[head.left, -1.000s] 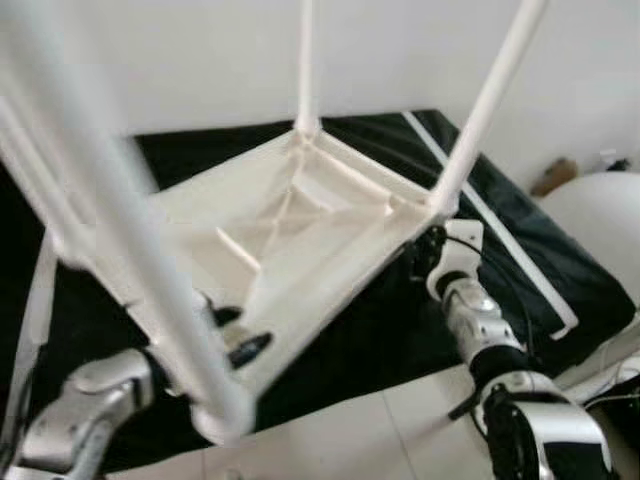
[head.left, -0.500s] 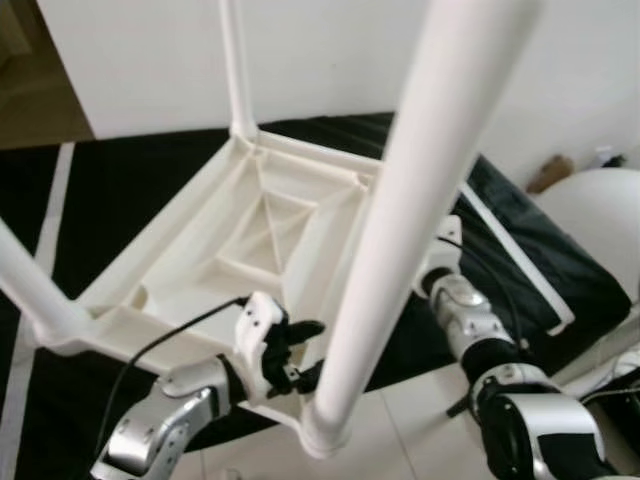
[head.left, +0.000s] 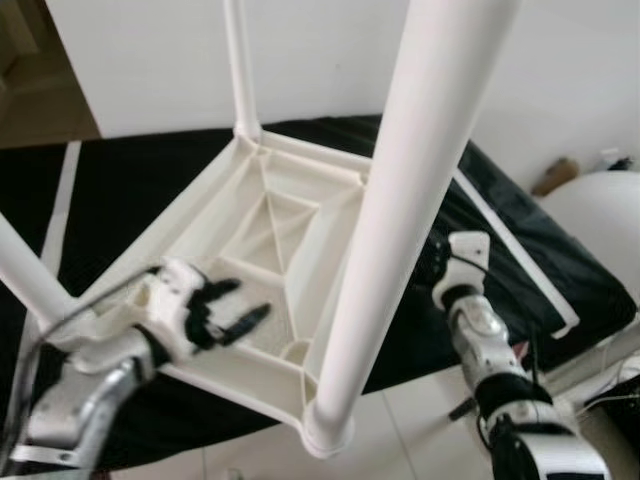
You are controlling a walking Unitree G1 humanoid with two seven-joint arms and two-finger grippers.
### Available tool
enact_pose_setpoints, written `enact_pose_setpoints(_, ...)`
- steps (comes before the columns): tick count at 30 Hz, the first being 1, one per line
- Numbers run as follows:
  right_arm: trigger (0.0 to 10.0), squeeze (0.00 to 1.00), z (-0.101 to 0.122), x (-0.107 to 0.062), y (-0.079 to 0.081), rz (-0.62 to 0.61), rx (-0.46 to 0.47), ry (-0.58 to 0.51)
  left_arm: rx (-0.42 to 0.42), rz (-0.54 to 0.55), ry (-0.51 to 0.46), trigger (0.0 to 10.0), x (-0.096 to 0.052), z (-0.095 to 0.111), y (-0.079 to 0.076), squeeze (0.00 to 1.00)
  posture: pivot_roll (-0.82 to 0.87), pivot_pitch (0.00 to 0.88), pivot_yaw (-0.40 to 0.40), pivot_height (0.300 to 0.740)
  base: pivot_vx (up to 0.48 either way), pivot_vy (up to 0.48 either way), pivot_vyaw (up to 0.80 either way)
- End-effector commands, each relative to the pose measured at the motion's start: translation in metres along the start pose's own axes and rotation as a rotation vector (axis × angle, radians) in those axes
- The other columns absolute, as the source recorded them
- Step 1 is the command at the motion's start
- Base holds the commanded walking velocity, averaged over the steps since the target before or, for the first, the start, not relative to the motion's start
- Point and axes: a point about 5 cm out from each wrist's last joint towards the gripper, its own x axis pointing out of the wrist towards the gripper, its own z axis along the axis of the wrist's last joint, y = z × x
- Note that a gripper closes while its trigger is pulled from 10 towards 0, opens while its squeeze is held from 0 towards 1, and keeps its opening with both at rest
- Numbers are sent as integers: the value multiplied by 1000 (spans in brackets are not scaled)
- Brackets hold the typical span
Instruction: Building children table
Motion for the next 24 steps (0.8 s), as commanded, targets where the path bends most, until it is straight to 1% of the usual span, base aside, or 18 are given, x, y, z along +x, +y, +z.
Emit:
enact_pose_setpoints(1, 10000, 0, 5, -2, 5, 41, 13, -38, 22, -61, 16, 10000, -6, -3, -1, 0, 48, 67, -25, 740, 0, 0, 0)
enact_pose_setpoints(3, 10000, 0, 5, -9, 10, 80, 29, -49, 47, -75, 15, 10000, -15, 1, 1, 0, 43, 70, -22, 740, 0, 0, 0)
enact_pose_setpoints(6, 10000, 0, 5, -9, 10, 80, 29, -49, 47, -75, 15, 10000, -15, 1, 1, 0, 43, 70, -22, 740, 0, 0, 0)
enact_pose_setpoints(7, 10000, 0, 4, -11, 11, 90, 40, -47, 80, -118, 22, 10000, -19, 4, -3, 0, 43, 74, -23, 740, 0, 0, 0)
enact_pose_setpoints(8, 10000, 0, 4, -11, 11, 90, 40, -47, 80, -118, 22, 10000, -19, 4, -3, 0, 43, 74, -23, 740, 0, 0, 0)
enact_pose_setpoints(10, 10000, 0, 4, -12, 12, 103, 46, -39, 89, -218, 63, 10000, -26, 5, -13, 0, 43, 76, -28, 740, 0, 0, 0)
enact_pose_setpoints(11, 10000, 0, 4, -12, 12, 103, 46, -39, 89, -218, 63, 10000, -26, 5, -13, 0, 43, 76, -28, 740, 0, 0, 0)
enact_pose_setpoints(12, 10000, 0, 3, -13, 11, 106, 38, -30, 103, -249, 92, 10000, -27, 3, -17, 0, 44, 77, -32, 740, 0, 0, 0)
enact_pose_setpoints(13, 10000, 0, 3, -13, 11, 106, 38, -30, 103, -249, 92, 10000, -27, 3, -17, 0, 44, 77, -32, 740, 0, 0, 0)
enact_pose_setpoints(14, 10000, 0, 2, -14, 9, 99, 26, -20, 105, -282, 123, 10000, -28, 0, -22, 0, 45, 77, -35, 740, 0, 0, 0)
enact_pose_setpoints(15, 10000, 0, 2, -14, 9, 99, 26, -20, 105, -282, 123, 10000, -28, 0, -22, 0, 45, 77, -35, 740, 0, 0, 0)
enact_pose_setpoints(16, 10000, 0, 1, -14, 7, 92, 24, -10, 124, -311, 147, 10000, -29, -1, -28, 0, 47, 76, -42, 740, 0, 0, 0)
enact_pose_setpoints(17, 10000, 0, 1, -14, 7, 92, 24, -10, 124, -311, 147, 10000, -29, -1, -28, 0, 47, 76, -42, 740, 0, 0, 0)
enact_pose_setpoints(18, 10000, 0, 1, -14, 6, 88, 25, -4, 139, -335, 162, 10000, -30, -2, -33, 0, 47, 76, -42, 740, 0, 0, 0)
enact_pose_setpoints(20, 10000, 0, 2, -15, 8, 100, 33, -1, 174, -369, 226, 10000, -34, -10, -41, 0, 49, 72, -46, 740, 0, 0, 0)
enact_pose_setpoints(24, 10000, 0, 2, -16, 10, 110, 37, 4, 188, -389, 262, 10000, -38, -17, -46, 0, 51, 69, -48, 740, 0, 0, 0)
